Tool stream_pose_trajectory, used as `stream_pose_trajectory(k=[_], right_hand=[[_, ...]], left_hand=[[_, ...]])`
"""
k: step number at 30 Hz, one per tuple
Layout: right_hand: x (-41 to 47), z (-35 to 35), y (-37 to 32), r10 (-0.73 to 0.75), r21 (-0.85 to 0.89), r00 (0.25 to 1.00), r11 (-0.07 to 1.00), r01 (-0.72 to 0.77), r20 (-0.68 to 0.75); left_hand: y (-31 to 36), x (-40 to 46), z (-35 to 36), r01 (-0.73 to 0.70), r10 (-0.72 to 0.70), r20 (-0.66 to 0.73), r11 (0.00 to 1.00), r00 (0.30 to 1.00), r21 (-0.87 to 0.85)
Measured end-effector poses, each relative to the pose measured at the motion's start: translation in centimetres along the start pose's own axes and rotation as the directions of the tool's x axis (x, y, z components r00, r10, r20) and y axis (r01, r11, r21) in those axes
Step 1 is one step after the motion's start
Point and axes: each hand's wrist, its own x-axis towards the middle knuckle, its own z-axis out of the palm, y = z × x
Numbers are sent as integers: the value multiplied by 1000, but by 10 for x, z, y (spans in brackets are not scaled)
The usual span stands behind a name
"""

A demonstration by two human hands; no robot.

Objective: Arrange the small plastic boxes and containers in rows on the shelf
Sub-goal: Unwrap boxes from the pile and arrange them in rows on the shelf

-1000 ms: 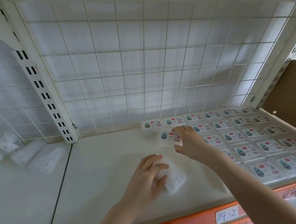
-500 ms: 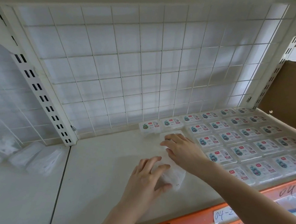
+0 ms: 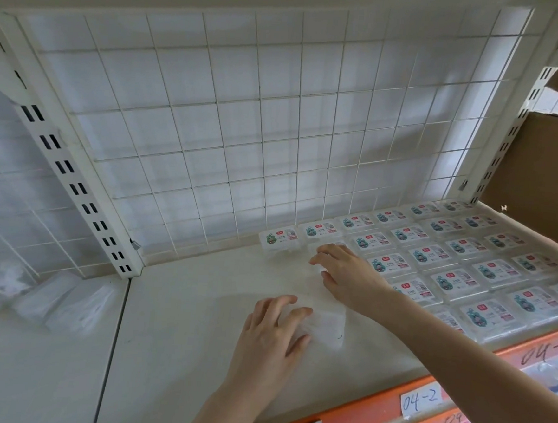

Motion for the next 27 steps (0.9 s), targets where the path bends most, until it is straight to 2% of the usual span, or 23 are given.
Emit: stream_pose_trajectory(k=[2, 6, 7, 9, 12, 14, 16, 18, 20, 22, 24, 27], right_hand=[[-2, 0, 0, 3, 45, 999, 999, -2, -33], [-15, -6, -12, 45, 213, 972, 977, 5, -229], [-21, -11, -16, 48, 236, 970, 972, 10, -237], [-33, -17, -22, -1, 267, 992, 963, 36, -129], [-51, -20, -26, -107, 256, 984, 964, 67, 144], [-58, -15, -24, -121, 219, 970, 973, 73, 212], [-60, -12, -22, -97, 226, 979, 973, 54, 182], [-62, -13, -21, -35, 344, 990, 939, -15, 138], [-64, -15, -25, 30, 521, 995, 851, -75, 94], [-66, -16, -33, 80, 621, 997, 781, -73, 18], [-67, -17, -40, 152, 674, 986, 735, -71, -62], [-64, -18, -48, 314, 802, 945, 585, -119, -89]], left_hand=[[-1, 1, 0, 14, -13, -27, 1000, 1000, 27], [1, 5, -2, 63, -53, -72, 987, 996, 146], [1, 6, -1, 70, -58, -82, 985, 995, 159], [1, 6, 1, 79, -65, -94, 985, 993, 153], [-2, 6, 5, 76, -70, -69, 993, 995, 94], [0, 5, 4, 81, -80, -28, 995, 996, 52], [2, 5, 1, 109, -110, -32, 993, 993, -36], [4, 6, -4, 172, -188, -48, 955, 981, -240], [5, 7, -12, 262, -312, -13, 818, 950, -512], [7, 10, -19, 325, -401, 46, 666, 915, -671], [9, 11, -22, 330, -404, 78, 604, 911, -725], [16, 10, -25, 340, -383, 116, 592, 916, -730]])
